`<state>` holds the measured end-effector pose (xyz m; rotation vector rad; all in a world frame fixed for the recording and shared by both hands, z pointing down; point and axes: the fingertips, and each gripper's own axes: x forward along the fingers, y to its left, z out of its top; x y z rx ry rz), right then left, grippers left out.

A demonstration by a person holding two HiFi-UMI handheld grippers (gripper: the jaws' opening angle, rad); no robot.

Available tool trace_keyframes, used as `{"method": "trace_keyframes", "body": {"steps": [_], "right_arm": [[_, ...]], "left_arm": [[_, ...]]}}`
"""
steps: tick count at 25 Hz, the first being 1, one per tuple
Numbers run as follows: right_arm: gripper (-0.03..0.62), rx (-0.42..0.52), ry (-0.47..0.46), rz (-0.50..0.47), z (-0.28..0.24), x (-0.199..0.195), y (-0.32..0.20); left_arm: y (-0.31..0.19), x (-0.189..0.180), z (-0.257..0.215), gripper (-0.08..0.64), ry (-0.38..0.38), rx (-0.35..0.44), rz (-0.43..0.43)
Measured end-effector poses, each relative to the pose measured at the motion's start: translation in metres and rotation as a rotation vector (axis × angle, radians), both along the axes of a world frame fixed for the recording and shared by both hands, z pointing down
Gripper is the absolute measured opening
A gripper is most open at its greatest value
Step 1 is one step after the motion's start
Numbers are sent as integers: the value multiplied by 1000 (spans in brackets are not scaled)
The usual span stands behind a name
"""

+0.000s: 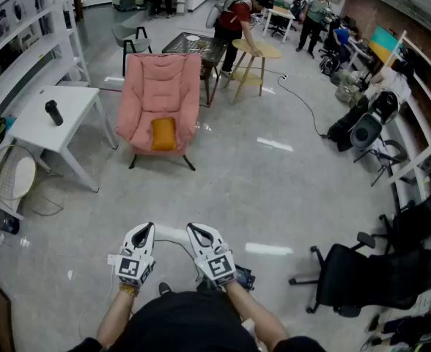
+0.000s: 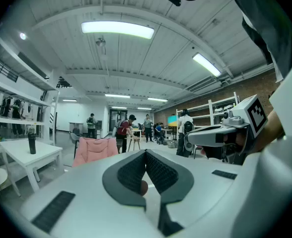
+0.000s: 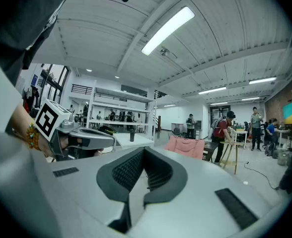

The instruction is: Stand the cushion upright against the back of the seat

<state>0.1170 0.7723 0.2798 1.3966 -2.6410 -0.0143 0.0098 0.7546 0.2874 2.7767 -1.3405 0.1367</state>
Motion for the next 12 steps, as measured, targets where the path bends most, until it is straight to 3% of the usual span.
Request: {"method": "trace_keyframes", "body": {"steps": [12], "right_arm": [[17,-8,-22,-28,5,-13,-12]], "left_arm": [[-10,-5,-1,12,-18,20,-12]]}}
